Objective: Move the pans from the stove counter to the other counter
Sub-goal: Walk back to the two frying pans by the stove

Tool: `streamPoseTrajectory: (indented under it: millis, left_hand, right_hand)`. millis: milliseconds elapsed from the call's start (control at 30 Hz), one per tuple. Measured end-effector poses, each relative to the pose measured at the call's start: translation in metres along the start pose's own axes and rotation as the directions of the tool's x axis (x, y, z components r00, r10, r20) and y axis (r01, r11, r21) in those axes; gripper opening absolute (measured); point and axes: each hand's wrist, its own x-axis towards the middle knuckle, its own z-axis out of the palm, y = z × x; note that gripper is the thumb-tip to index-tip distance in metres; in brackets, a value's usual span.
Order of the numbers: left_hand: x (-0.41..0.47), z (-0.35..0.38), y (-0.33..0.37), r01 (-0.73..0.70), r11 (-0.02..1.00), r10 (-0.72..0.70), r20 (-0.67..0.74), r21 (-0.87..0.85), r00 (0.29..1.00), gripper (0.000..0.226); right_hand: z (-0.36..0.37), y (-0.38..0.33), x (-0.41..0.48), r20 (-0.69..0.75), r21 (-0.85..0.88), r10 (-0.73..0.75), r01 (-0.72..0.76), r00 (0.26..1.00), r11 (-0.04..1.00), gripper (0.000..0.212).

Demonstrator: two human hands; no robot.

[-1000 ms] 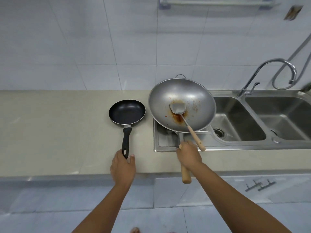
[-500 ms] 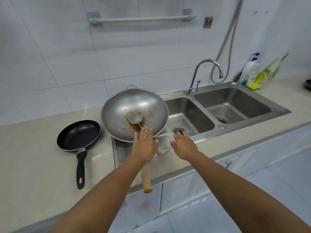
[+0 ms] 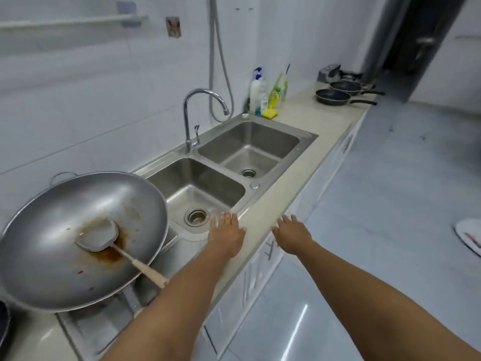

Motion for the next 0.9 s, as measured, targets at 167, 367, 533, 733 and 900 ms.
streamPoseTrajectory:
  millis: [167, 367, 533, 733, 900]
  left_hand:
    - [0.037, 0.001, 0.044, -0.141, 0.99, 0.14, 0.076, 0.006, 0.987, 0.063]
    - [0.091, -0.004, 0.108, -0.271, 0.962, 0.261, 0.163, 0.041, 0.951, 0.063]
    - [0.158, -0.016, 0.179, -0.297, 0.953, 0.282, 0.186, 0.055, 0.941, 0.063]
    - [0.236, -0.045, 0.311, -0.364, 0.931, 0.358, 0.135, 0.024, 0.924, 0.062]
    - [0.283, -0.051, 0.4, -0.408, 0.913, 0.402, 0.132, 0.015, 0.906, 0.062]
  right_hand:
    - [0.003, 0.052, -0.004, 0.046, 0.053, 0.176, -0.179, 0.983, 0.982, 0.056]
    - [-0.007, 0.121, 0.015, 0.057, 0.088, 0.303, -0.307, 0.951, 0.948, 0.057]
    - [-0.024, 0.207, 0.04, 0.059, 0.09, 0.344, -0.349, 0.937, 0.933, 0.057]
    - [-0.076, 0.334, 0.074, 0.043, 0.109, 0.421, -0.423, 0.906, 0.9, 0.058]
    - [-0.097, 0.417, 0.099, 0.051, 0.124, 0.454, -0.456, 0.89, 0.881, 0.057]
